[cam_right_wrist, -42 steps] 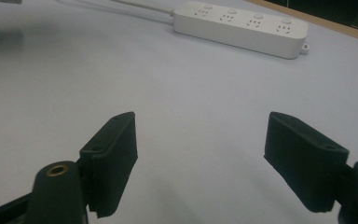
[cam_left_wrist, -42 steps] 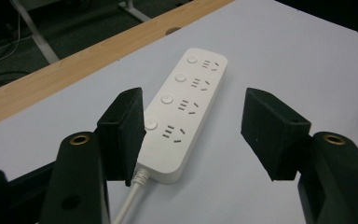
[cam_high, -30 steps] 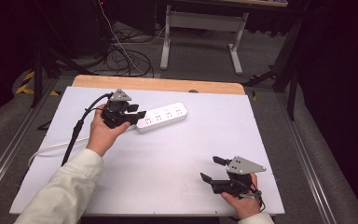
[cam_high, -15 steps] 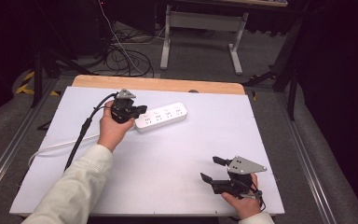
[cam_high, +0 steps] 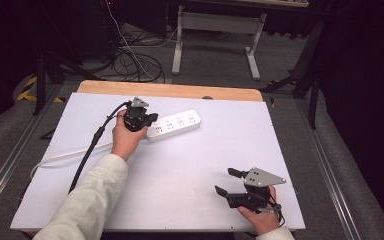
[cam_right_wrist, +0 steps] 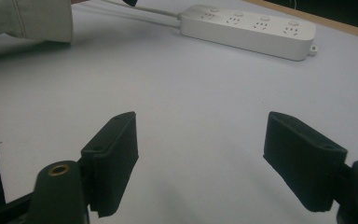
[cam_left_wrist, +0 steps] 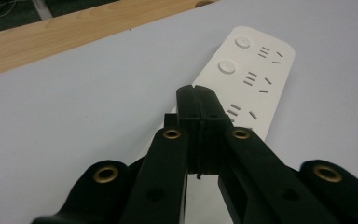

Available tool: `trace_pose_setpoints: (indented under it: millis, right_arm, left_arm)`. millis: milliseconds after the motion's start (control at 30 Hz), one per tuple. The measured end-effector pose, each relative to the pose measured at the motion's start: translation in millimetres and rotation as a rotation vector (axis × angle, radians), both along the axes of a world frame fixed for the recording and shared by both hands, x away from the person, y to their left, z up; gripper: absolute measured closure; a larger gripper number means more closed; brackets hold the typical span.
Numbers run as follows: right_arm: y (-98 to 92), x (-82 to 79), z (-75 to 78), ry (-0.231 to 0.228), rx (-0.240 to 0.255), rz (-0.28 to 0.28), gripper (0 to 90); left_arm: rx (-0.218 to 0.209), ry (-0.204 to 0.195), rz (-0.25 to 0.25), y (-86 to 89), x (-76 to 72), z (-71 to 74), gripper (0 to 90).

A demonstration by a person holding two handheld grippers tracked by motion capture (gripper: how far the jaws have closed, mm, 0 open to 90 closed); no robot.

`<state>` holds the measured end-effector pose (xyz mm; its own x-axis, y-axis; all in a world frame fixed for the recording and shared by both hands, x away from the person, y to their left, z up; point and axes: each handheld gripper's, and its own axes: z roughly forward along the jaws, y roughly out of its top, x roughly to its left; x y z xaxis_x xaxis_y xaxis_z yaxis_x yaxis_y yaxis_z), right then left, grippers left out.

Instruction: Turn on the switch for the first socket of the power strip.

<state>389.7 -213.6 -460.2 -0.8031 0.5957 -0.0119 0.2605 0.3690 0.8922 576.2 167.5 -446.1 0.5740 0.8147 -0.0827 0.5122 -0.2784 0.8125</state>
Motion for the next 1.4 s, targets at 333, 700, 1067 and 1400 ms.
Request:
trace_pose_setpoints:
  millis: [333,700,1067,1400]
  right_arm:
    - [0.4,-0.6,0.1,0.000,0.000,0.002,26.6]
    - [0.5,-0.6,-0.4,0.001,-0.004,0.002,26.6]
    - [0.4,-0.9,-0.5,0.003,-0.003,0.002,26.6]
    - [0.5,-1.3,-0.6,0.004,-0.003,0.004,26.6]
  left_arm:
    - [0.065,-0.019,0.007,-5.3,2.8,-9.4,90.0]
    - [0.063,0.004,0.018,-8.2,5.6,-16.9,90.0]
    - [0.079,0.016,0.057,-11.0,5.5,-18.9,90.0]
    - [0.103,0.015,0.076,-13.8,3.8,-18.3,90.0]
